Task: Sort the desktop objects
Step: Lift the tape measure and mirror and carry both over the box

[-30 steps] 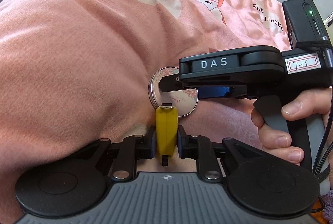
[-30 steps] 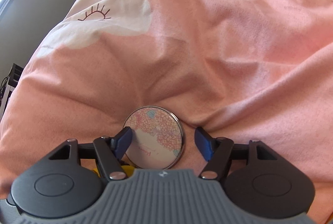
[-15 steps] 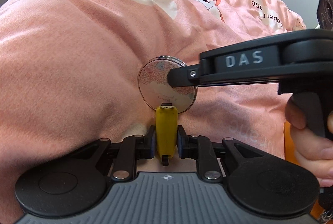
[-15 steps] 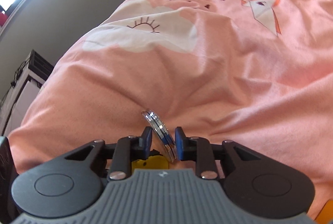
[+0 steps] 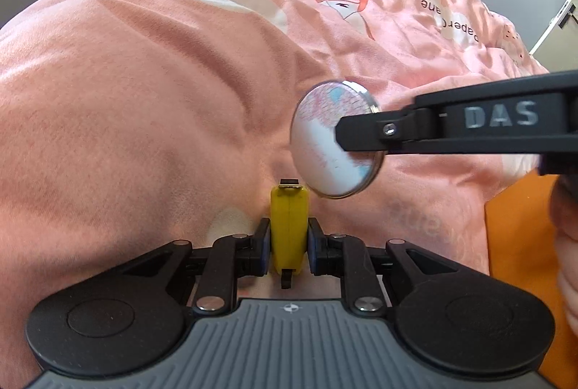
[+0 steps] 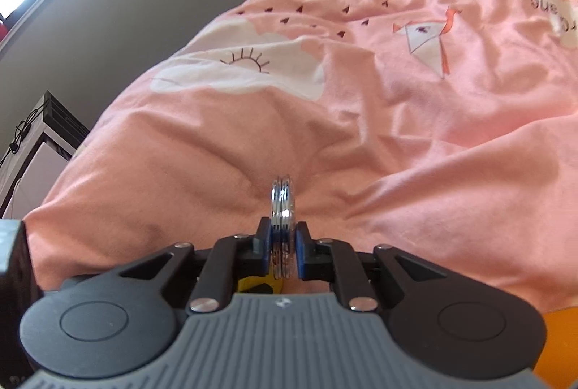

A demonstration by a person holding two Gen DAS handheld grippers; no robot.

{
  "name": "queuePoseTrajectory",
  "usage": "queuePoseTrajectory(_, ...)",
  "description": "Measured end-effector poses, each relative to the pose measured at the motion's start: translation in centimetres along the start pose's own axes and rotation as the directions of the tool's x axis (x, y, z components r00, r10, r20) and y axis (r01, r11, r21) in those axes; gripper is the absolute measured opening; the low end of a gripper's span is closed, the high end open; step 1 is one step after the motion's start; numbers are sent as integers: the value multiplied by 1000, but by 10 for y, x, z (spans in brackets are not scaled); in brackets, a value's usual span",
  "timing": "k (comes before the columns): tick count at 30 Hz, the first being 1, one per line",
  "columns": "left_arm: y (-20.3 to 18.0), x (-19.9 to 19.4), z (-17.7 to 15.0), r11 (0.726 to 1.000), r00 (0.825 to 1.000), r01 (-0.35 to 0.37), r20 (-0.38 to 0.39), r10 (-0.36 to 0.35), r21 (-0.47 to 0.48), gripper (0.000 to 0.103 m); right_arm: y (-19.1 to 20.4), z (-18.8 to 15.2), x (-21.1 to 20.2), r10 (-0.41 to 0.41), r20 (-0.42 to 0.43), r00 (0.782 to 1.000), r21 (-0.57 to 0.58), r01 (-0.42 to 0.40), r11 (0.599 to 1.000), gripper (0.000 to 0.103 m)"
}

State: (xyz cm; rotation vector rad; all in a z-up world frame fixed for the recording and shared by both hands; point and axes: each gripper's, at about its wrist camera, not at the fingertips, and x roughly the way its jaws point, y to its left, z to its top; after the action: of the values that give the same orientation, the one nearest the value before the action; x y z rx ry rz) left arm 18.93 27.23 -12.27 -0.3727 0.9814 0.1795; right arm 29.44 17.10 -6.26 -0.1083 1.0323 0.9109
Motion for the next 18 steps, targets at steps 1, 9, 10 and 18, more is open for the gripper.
queuePoseTrajectory(1,-2,-4,0,1000,1000,4,1,-4,4,22,1,-2,-9,-11,15,1000,-4,11,1000,13)
queuePoseTrajectory(9,-34,-64,-2,995,994,83,68,-87,61,22,-17,-26,-108,-45,149,988,42,39,998,13)
queuePoseTrajectory(10,-42,-75,-2,992,991,96,81,-102,80,22,-20,-31,-123,-50,169,984,48,42,998,13)
queuePoseTrajectory(18,-117,-138,6,936,941,280,132,-312,213,22,-62,-82,-235,-142,310,940,155,97,983,14)
